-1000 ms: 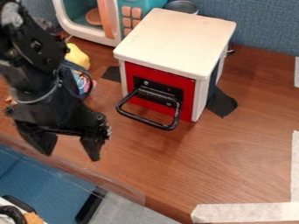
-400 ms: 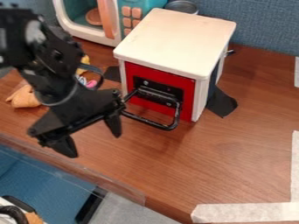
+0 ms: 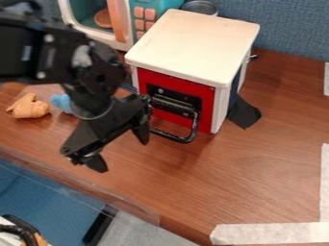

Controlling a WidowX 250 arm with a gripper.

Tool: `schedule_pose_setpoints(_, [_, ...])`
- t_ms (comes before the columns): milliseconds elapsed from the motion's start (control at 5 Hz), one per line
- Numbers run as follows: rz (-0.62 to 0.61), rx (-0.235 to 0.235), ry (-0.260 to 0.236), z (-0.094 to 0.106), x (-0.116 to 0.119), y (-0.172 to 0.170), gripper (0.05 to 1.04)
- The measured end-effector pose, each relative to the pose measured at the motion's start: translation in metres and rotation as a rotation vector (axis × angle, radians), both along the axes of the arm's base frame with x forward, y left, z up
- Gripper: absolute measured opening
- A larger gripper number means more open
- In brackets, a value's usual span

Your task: Open the drawer

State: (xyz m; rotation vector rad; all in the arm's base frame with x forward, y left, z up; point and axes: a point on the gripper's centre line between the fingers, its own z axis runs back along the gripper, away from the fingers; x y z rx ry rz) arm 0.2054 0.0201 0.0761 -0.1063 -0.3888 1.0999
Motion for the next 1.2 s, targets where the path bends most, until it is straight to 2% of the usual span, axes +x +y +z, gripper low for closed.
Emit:
schedule_pose_setpoints(600, [0.089,-0.029,-0.046,0.004,0.040,-0.002,1.000])
schedule_pose_setpoints(1000, [0.103,-0.026,-0.028,-0.007,0.054,-0.001,1.000])
schedule_pose_setpoints(1200, [0.105,-0.006,-0.003,-0.020,0.058,0.000,1.000])
